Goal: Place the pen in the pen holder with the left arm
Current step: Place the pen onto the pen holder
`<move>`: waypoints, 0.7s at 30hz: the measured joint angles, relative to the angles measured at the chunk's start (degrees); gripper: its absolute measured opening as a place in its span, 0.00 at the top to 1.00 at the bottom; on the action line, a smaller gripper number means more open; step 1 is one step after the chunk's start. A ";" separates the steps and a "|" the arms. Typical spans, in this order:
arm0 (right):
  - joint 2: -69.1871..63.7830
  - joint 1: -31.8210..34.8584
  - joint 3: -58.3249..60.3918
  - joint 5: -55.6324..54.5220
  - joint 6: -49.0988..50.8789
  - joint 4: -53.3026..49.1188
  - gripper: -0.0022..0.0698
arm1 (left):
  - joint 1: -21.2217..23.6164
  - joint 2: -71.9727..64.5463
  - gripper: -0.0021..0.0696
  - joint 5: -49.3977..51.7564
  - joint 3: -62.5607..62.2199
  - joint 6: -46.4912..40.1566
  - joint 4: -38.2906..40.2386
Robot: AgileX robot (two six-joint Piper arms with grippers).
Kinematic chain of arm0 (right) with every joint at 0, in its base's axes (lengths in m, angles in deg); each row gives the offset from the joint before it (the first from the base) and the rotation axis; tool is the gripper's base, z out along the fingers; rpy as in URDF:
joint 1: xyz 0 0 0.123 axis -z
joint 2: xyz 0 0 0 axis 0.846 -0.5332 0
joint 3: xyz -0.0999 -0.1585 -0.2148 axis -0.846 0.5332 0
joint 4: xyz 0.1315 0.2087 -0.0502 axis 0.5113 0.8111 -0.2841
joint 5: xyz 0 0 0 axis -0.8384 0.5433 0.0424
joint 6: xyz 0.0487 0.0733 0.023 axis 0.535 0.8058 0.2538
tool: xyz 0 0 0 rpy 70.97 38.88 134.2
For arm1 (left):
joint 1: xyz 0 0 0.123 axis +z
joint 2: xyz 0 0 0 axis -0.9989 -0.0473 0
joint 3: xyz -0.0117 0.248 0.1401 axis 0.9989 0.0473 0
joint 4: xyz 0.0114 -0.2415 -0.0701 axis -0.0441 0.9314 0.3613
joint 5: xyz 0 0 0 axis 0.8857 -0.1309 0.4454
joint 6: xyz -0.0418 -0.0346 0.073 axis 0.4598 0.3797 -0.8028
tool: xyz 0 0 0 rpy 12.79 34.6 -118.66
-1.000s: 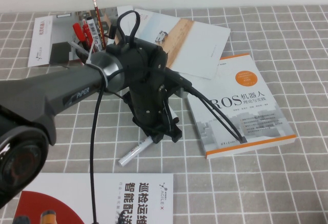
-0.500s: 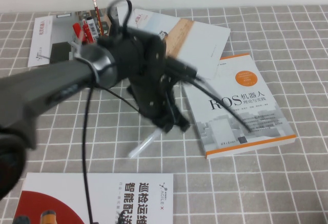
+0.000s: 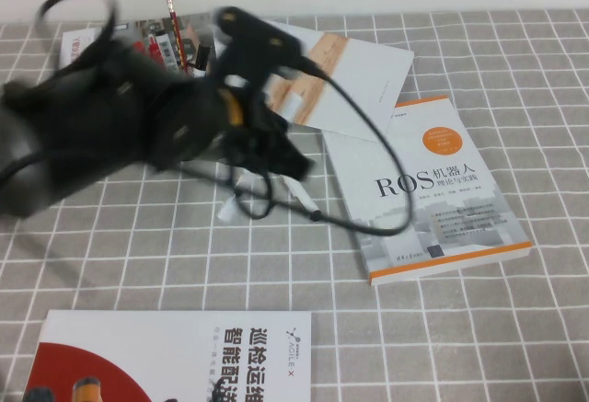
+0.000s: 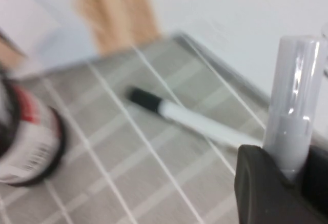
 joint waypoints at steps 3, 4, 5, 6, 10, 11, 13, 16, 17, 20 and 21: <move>0.00 0.00 0.00 0.00 0.00 0.00 0.99 | 2.62 3.87 0.82 -11.56 6.93 7.44 -4.68; 0.00 0.00 0.00 0.00 0.00 0.00 0.99 | 3.88 4.84 0.82 -16.38 9.16 9.67 -6.01; 0.00 0.00 0.00 0.00 0.00 0.00 0.99 | 4.97 5.38 0.82 -21.64 11.15 11.18 -6.81; 0.00 0.00 0.00 0.00 0.00 0.00 0.99 | 6.40 5.75 0.82 -26.93 12.90 12.69 -7.39; 0.00 0.00 0.00 0.00 0.00 0.00 0.99 | 11.71 5.46 0.82 -41.45 16.34 15.49 -8.19; 0.00 0.00 0.00 0.00 0.00 0.00 0.99 | 12.68 5.09 0.82 -43.42 16.43 15.59 -8.19; 0.00 0.00 0.00 0.00 0.00 0.00 0.99 | 15.02 3.82 0.82 -48.10 16.61 15.98 -8.23; 0.00 0.00 0.00 0.00 0.00 0.00 0.99 | 17.96 1.20 0.82 -55.81 16.80 15.57 -7.84; 0.00 0.00 0.00 0.00 0.00 0.00 0.99 | 18.64 0.31 0.82 -57.94 16.80 15.06 -6.94; 0.00 0.00 0.00 0.00 0.00 0.00 0.99 | 20.38 -2.90 0.82 -62.65 16.20 12.88 -4.25; 0.00 0.00 0.00 0.00 0.00 0.00 0.99 | 20.67 -3.97 0.82 -63.15 15.54 12.25 -3.81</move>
